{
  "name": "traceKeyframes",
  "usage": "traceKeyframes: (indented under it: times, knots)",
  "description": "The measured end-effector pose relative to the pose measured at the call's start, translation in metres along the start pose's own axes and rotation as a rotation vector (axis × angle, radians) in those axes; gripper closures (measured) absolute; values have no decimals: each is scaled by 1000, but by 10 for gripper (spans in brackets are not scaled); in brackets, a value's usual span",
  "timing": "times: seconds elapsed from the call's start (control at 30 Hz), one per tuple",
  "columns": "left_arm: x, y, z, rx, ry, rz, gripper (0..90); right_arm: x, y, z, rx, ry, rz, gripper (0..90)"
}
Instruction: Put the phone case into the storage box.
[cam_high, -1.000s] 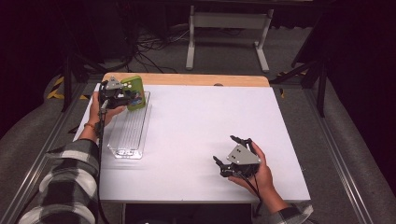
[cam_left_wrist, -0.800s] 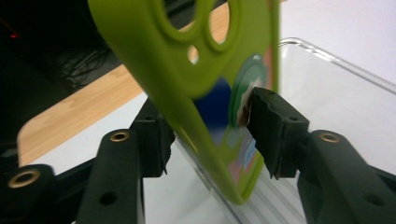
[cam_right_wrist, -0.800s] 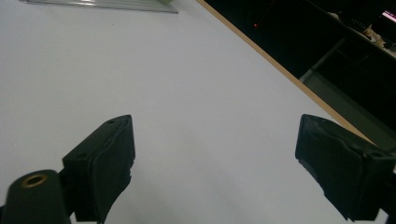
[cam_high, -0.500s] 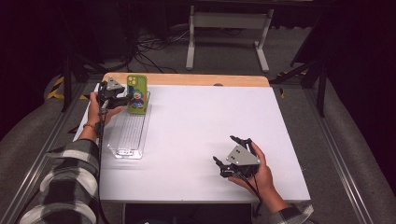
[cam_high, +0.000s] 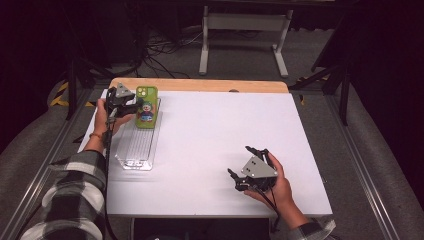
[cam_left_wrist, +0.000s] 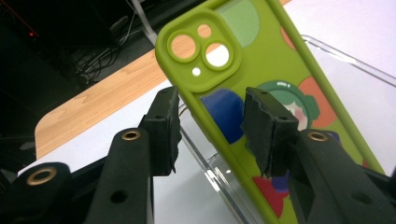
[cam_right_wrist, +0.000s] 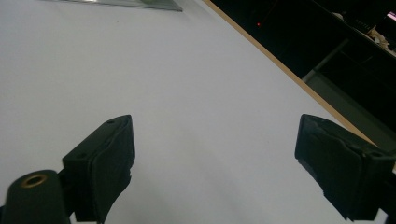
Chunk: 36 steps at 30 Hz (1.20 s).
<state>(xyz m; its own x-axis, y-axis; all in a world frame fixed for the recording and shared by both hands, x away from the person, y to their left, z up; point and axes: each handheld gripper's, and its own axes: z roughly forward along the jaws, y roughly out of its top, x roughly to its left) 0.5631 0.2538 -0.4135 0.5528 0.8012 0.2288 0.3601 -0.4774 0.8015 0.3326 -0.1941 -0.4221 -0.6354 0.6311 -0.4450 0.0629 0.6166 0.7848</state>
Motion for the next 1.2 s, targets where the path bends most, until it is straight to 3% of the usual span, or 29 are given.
traceKeyframes:
  times: [0.77, 1.2]
  knots:
    - [-5, 3, -8, -31, 10, 1, 583, 0, 2, -2, -14, -3, 5, 130]
    - [-8, 10, -21, -91, 14, 8, 588, -2, 3, -5, -35, -5, 30, 128]
